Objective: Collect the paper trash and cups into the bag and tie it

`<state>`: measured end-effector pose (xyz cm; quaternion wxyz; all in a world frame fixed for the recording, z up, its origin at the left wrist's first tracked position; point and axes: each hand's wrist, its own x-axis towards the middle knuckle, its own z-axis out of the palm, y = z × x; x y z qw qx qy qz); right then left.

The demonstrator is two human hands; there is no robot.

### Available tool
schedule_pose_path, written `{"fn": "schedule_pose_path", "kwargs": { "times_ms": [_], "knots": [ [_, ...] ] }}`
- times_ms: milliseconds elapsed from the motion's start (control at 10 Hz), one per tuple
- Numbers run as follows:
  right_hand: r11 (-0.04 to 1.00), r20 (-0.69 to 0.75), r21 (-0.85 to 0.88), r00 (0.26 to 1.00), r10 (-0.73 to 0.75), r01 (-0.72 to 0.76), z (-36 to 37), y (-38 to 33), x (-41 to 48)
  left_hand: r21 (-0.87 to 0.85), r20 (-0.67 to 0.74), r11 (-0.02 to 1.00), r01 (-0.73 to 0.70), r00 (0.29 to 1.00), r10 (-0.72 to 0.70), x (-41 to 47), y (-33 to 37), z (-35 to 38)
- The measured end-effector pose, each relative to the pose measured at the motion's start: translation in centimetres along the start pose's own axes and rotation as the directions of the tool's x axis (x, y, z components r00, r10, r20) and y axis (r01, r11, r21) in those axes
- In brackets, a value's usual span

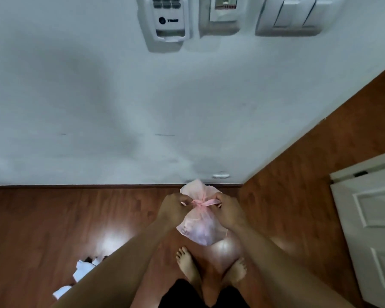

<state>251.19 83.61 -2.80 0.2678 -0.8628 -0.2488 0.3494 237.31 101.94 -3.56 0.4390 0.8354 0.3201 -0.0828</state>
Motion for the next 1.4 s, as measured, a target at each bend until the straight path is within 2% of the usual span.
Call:
{"fn": "schedule_pose_path", "kwargs": {
  "times_ms": [200,500,800,900,1000,1200,1300,1400],
  "knots": [
    [0.999,0.041,-0.029,0.998,0.039,-0.038,2.7,0.5,3.4,0.012,0.040,0.995,0.097,0.994,-0.097,2.7,-2.7,0.6],
    [0.997,0.095,0.055,0.994,0.049,-0.054,4.7,1.6,5.4,0.057,0.089,0.987,0.153,0.983,-0.158,4.2,-3.5,1.1],
    [0.995,0.079,0.080,0.996,0.050,-0.056,5.0,1.5,7.1,0.051,0.111,0.973,0.225,0.967,-0.230,5.5,-3.6,0.2],
    [0.997,0.074,0.056,0.996,0.044,-0.048,5.2,1.8,7.1,0.067,0.170,0.968,0.242,0.953,-0.250,5.5,-4.2,-0.2],
    [0.996,0.074,0.048,0.995,0.069,-0.073,5.2,1.8,6.5,0.075,0.207,0.970,0.232,0.948,-0.242,5.3,-5.8,-0.3],
    [0.998,0.043,0.003,0.997,0.062,-0.062,4.0,0.8,4.5,-0.026,0.142,0.986,0.167,0.977,-0.162,2.7,-3.7,-2.5],
    [0.994,0.001,0.108,1.000,0.029,-0.029,2.7,-1.0,3.3,-0.054,0.106,0.991,0.119,0.988,-0.113,1.2,-1.6,-4.0],
    [0.954,-0.064,0.299,0.998,0.023,-0.003,0.1,-4.0,2.2,-0.014,0.070,0.994,0.106,0.992,-0.105,0.3,-0.1,-5.3]
  ]
}}
